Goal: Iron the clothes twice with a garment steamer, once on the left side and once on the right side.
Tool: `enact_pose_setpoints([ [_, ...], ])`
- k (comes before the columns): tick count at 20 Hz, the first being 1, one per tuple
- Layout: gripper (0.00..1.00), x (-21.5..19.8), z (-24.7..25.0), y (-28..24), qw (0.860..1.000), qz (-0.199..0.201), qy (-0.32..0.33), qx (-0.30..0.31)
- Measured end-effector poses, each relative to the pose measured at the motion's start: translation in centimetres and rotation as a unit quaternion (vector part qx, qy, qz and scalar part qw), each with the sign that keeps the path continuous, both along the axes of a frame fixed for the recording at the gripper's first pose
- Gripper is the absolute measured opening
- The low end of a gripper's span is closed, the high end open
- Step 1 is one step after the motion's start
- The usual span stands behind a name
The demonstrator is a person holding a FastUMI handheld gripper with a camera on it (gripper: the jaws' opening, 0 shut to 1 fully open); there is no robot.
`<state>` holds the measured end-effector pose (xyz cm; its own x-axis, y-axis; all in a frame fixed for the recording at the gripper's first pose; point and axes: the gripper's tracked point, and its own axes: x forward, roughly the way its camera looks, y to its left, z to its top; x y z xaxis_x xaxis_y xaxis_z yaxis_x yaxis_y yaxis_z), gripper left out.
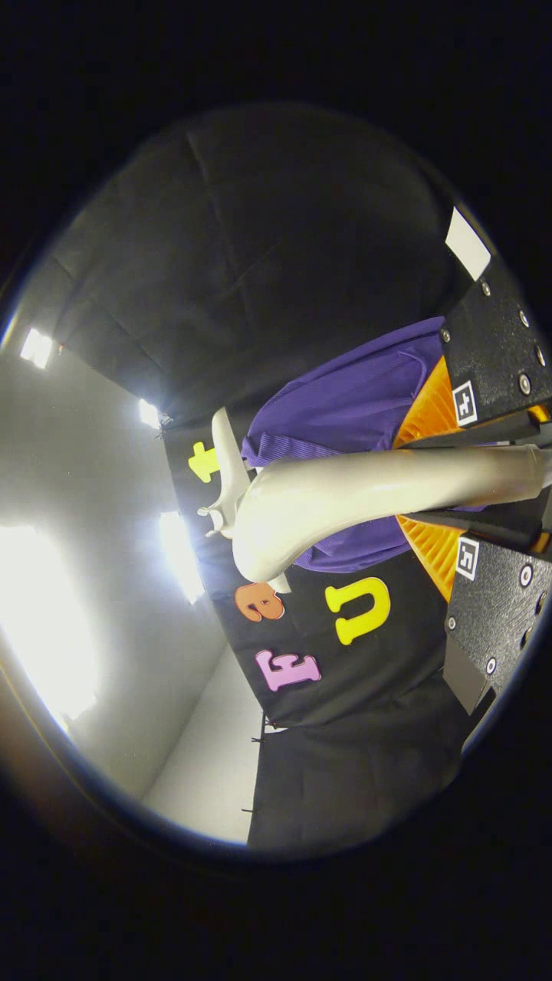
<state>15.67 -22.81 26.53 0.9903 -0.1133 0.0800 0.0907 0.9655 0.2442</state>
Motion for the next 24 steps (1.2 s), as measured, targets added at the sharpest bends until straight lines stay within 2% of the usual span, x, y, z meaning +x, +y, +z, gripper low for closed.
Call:
enact_pose_setpoints([
  [4,0.37,3.6,1.1,-2.8,0.999,-0.042,-0.032,0.002],
  [8,0.38,7.4,1.4,-4.8,0.998,-0.056,-0.036,0.011],
  [13,0.38,11.6,-0.1,-7.1,0.996,-0.082,-0.021,-0.007],
  [19,0.38,14.2,-3.6,-8.7,0.995,-0.093,0.022,-0.015],
  [24,0.38,14.2,-6.5,-9.0,0.994,-0.092,0.051,-0.02],
])
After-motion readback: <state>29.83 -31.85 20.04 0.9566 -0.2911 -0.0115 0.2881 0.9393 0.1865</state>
